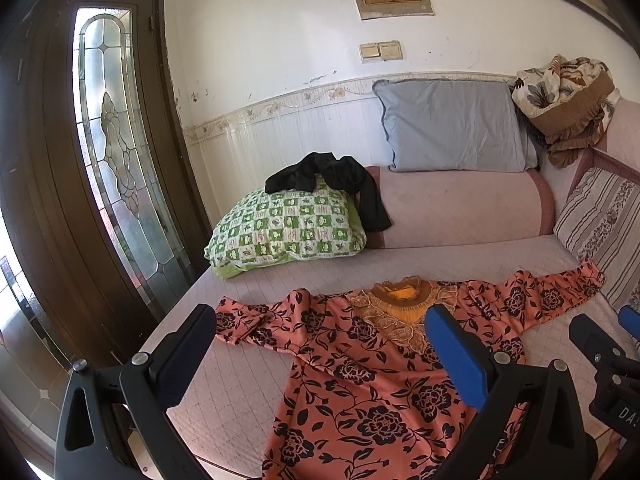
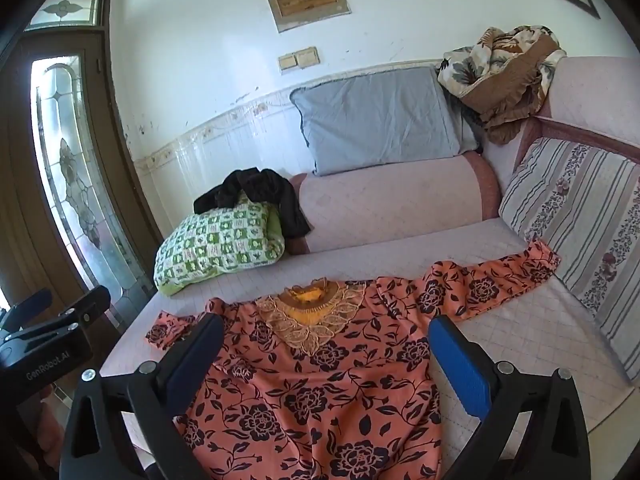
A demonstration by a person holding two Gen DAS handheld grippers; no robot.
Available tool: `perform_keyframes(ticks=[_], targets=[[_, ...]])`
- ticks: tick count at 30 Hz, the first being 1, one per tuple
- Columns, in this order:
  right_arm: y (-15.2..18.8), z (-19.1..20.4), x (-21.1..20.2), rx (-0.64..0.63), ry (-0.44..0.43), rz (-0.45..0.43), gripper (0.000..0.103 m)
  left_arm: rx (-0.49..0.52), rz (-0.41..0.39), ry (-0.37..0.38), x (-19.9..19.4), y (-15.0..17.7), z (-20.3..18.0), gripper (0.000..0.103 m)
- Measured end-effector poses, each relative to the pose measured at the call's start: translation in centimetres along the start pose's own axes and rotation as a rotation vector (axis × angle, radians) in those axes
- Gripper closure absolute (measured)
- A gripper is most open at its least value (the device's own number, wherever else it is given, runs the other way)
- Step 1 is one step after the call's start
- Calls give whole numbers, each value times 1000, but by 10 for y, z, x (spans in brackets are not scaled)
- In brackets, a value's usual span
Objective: Fold small clothes
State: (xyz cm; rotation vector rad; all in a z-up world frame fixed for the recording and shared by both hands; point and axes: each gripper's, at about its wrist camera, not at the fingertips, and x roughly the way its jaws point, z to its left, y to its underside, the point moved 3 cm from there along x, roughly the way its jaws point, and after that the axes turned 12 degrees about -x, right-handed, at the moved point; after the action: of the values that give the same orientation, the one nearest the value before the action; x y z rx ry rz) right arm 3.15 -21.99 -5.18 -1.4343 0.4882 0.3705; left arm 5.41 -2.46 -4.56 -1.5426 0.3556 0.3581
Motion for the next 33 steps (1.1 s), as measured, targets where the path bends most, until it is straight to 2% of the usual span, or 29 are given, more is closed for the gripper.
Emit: perform_keyframes(ticks=[17,33], targets=[[3,20,21,-38,-14,53,0,-21,45,-10,24,9,11,0],[9,25,39,-44,-24,106,0,-12,75,-10,38,17,5,0]])
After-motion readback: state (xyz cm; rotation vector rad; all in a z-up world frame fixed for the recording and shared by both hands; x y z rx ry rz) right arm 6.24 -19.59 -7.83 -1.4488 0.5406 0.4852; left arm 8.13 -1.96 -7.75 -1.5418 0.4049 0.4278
